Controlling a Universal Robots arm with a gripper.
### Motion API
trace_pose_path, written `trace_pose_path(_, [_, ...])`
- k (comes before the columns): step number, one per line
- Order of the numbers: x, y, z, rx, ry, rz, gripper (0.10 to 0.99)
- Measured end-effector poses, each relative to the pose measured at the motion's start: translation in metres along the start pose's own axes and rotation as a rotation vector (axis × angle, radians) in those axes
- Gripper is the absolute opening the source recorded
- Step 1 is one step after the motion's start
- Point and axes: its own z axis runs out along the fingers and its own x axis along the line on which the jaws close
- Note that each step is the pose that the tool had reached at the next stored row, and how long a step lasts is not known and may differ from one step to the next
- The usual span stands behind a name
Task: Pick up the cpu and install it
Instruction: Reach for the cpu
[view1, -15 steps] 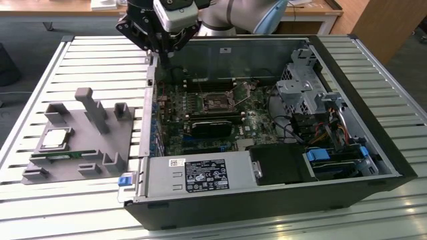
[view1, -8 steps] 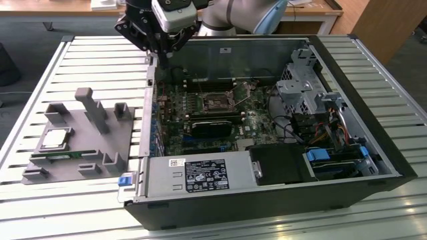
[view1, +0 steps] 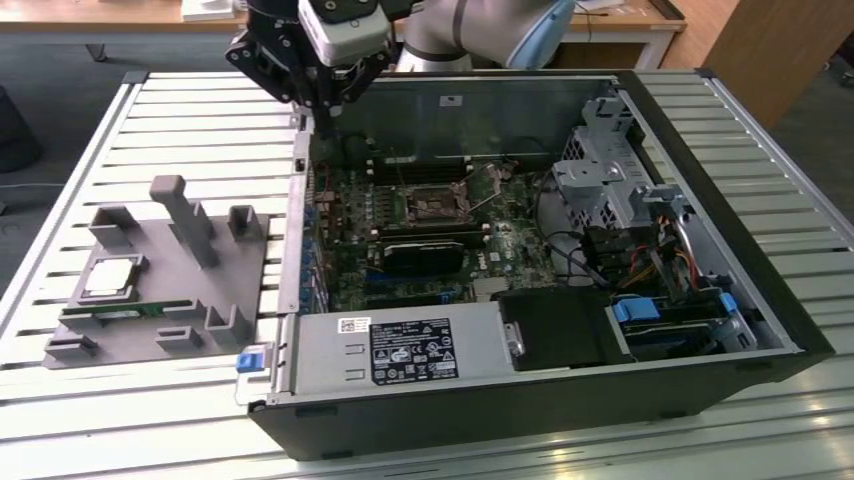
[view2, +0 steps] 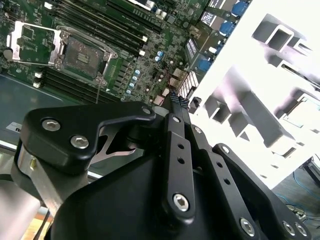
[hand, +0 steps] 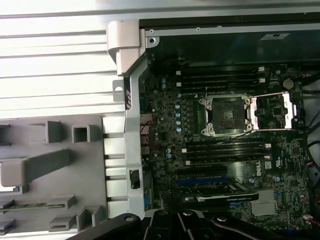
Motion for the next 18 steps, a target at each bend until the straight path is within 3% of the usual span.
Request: trace_pose_path(18, [0.0105,-0.0009,0.0013,0.000,0.0001,0.000,0.106])
